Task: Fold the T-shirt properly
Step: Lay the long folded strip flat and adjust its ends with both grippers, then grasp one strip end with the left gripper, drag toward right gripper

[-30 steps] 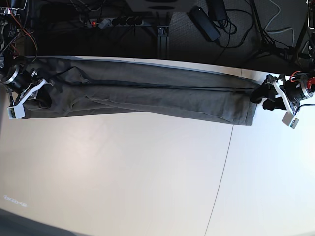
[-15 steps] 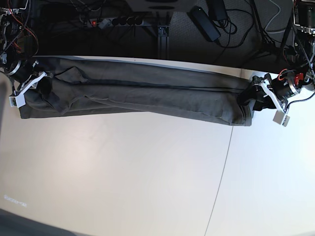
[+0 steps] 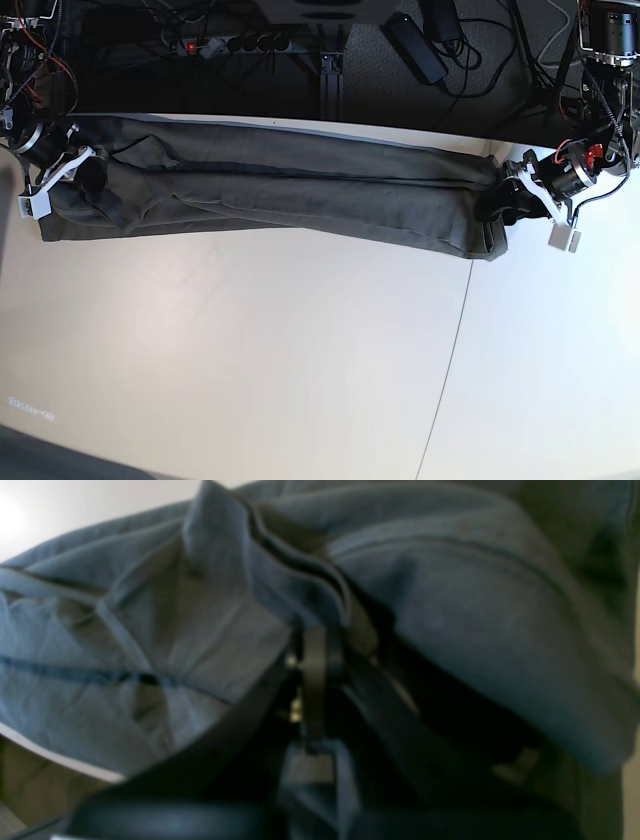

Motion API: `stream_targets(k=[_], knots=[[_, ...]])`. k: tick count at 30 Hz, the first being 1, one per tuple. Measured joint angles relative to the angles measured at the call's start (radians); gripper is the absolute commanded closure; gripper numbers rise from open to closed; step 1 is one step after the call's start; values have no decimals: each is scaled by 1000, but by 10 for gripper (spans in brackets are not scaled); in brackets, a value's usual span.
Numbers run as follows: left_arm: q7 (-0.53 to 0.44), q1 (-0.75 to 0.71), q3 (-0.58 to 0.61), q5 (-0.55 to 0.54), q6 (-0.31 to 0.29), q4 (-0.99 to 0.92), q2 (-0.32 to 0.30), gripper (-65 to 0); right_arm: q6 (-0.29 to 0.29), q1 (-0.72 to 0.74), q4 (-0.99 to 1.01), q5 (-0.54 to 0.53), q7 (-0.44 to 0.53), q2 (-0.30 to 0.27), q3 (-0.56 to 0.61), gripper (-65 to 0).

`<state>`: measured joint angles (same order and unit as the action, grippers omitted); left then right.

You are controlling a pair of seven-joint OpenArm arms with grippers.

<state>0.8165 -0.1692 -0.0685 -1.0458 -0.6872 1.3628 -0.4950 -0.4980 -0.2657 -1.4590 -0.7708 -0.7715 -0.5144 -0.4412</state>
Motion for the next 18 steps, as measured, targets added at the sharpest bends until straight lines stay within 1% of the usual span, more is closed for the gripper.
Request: stream_targets(k=[1, 3, 7, 11, 14, 18], knots=[[1, -2, 1, 7, 0, -2, 2, 0, 0, 0, 0, 0, 0, 0, 0, 0], [-10, -2, 1, 21, 0, -2, 2, 0, 0, 3, 0, -2, 0, 0, 0, 0], [-58, 6, 2, 98, -2, -2, 2, 0, 0, 34, 0, -19, -3, 0, 0, 0], [-47, 57, 4, 168, -2, -2, 2, 0, 0, 88, -2, -52, -12, 0, 0, 0], [-36, 107, 4, 225, -3, -5, 2, 0, 0, 127, -5, -94, -58, 0, 0, 0], [-40, 189, 5, 272, -3, -15, -6, 0, 0, 151, -5, -123, -64, 0, 0, 0]])
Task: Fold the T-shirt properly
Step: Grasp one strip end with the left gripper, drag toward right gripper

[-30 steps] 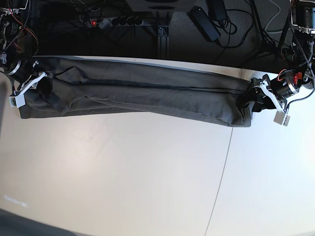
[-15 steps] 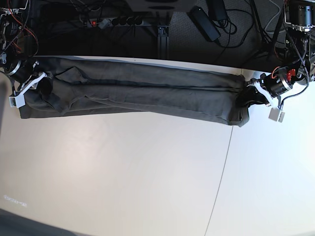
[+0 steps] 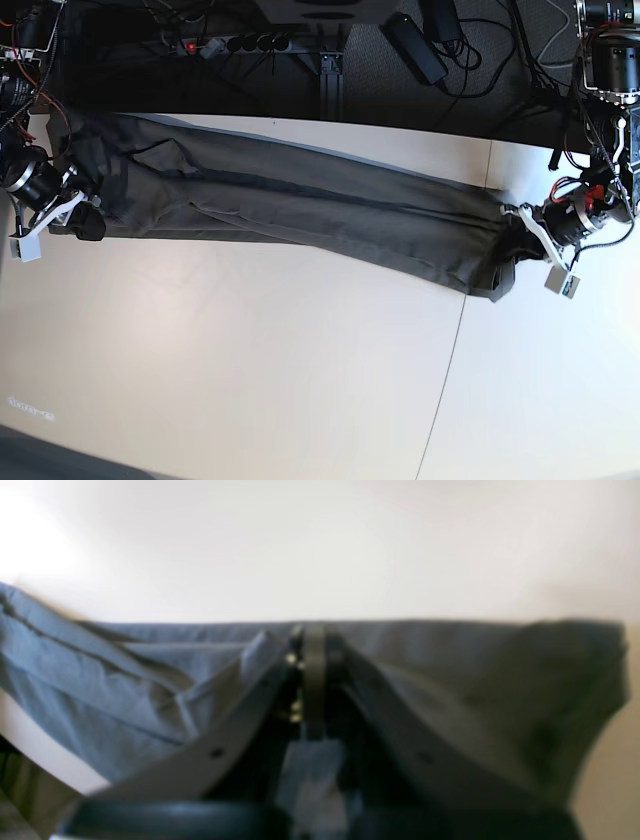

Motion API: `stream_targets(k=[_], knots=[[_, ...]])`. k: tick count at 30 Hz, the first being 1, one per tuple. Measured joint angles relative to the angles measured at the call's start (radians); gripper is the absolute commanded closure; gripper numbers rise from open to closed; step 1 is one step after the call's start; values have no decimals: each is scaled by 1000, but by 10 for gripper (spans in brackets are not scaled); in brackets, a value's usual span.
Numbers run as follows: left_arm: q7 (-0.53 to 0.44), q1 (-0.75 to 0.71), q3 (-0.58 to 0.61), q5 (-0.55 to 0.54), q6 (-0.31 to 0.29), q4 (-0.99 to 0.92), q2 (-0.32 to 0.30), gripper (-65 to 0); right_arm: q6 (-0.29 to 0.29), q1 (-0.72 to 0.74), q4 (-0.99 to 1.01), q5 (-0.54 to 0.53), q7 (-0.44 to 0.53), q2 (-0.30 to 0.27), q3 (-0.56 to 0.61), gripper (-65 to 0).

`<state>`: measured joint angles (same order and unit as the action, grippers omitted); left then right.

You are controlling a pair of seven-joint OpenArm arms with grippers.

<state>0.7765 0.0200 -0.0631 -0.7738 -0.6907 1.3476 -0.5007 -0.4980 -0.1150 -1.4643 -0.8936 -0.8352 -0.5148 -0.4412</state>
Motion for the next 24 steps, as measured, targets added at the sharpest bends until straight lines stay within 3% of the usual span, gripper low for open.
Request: stream_targets(k=[5, 10, 13, 17, 21, 24], knots=[[-75, 132, 0, 74, 0, -100, -26, 0, 0, 29, -4, 5, 0, 0, 0, 0], [-78, 288, -2, 117, 0, -212, -39, 0, 0, 47, -5, 2, -3, 2, 0, 0], [-1, 328, 20, -10, 1, -190, -63, 0, 0, 46, -5, 16, -4, 2, 0, 0], [198, 317, 61, -186, 1, -23, -74, 0, 0, 45, -5, 42, -4, 3, 0, 0], [204, 238, 148, -193, 1, 223, -63, 0, -1, 43, -5, 45, -3, 2, 0, 0], [211, 189, 249, -154, 1, 379, -21, 0, 0, 43, -5, 45, -3, 2, 0, 0]])
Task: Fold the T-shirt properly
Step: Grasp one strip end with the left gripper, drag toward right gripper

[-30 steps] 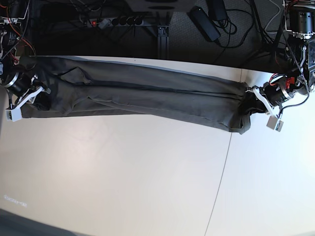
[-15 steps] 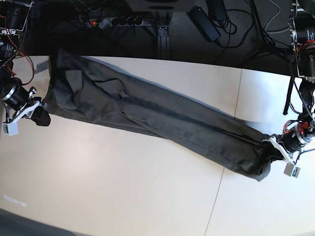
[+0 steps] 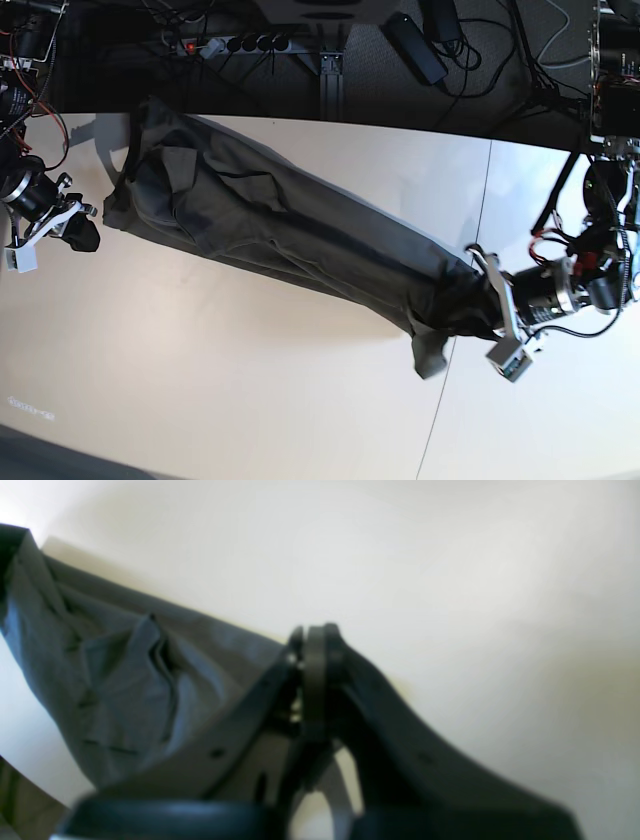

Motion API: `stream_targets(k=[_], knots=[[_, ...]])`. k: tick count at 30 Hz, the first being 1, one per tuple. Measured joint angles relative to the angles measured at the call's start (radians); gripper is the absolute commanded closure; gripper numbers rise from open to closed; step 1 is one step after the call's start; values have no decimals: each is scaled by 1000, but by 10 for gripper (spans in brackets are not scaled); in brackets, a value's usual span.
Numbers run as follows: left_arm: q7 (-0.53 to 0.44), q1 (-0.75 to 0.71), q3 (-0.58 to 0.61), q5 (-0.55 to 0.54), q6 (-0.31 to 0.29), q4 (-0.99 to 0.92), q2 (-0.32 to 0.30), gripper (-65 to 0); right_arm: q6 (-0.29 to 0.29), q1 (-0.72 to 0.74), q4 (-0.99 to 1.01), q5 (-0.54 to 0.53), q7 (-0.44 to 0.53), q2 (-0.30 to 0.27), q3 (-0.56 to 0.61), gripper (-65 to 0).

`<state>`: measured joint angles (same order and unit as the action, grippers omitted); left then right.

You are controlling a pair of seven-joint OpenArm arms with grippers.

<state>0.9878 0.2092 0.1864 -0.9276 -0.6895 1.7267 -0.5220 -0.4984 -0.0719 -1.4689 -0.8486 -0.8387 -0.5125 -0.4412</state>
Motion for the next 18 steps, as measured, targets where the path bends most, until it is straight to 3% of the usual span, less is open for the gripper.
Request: stream_targets(k=[8, 13, 18], knots=[[-23, -7, 222, 190, 0, 23, 192, 0, 0, 0, 0, 41, 5, 0, 0, 0], [-20, -7, 260, 230, 0, -86, 312, 0, 0, 2, 0, 40, 15, -1, 0, 0], [-23, -6, 261, 234, 0, -159, 379, 0, 0, 1, 0, 40, 16, 0, 0, 0]])
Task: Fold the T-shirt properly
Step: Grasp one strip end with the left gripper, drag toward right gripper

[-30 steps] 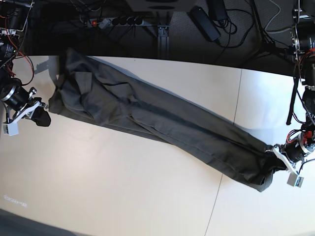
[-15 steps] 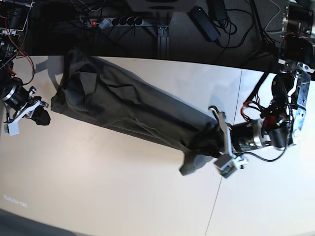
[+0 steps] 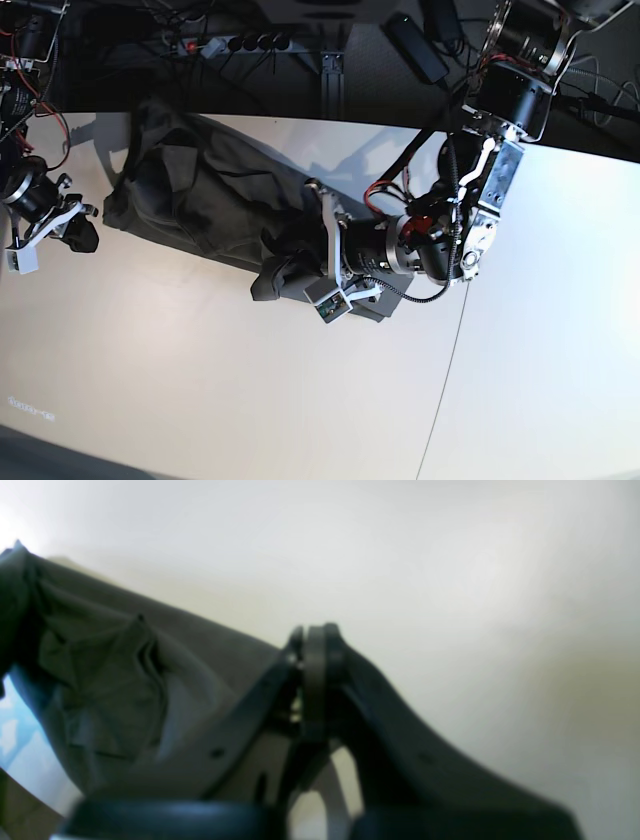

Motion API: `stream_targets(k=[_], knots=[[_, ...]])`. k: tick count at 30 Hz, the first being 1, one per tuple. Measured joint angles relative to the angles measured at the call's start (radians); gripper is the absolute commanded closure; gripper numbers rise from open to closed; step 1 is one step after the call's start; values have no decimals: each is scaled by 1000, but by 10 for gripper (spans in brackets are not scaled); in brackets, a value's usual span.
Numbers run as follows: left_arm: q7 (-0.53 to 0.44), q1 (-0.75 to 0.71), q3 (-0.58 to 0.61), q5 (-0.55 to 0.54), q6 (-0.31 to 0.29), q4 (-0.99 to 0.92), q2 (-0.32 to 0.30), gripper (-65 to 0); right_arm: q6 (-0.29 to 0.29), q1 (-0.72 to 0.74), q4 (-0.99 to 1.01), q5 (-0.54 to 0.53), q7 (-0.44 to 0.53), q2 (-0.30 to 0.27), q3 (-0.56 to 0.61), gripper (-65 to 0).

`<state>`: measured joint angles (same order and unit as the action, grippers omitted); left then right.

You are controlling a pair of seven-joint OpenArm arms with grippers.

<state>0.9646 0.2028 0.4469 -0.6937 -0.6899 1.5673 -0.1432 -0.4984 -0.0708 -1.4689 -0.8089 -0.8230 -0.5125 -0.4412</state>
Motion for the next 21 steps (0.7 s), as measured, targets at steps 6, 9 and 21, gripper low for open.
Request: stream_targets(k=[6, 9, 21], knots=[[0, 0, 0, -7, 0, -8, 5, -379, 0, -1, 0, 2, -1, 0, 0, 0], [0, 0, 1, -64, 0, -8, 5, -378, 0, 0, 0, 0, 0, 0, 0, -65], [35, 6, -114, -79, 0, 13, 7, -378, -4, -41, -31, -262, -153, -2, -10, -434]])
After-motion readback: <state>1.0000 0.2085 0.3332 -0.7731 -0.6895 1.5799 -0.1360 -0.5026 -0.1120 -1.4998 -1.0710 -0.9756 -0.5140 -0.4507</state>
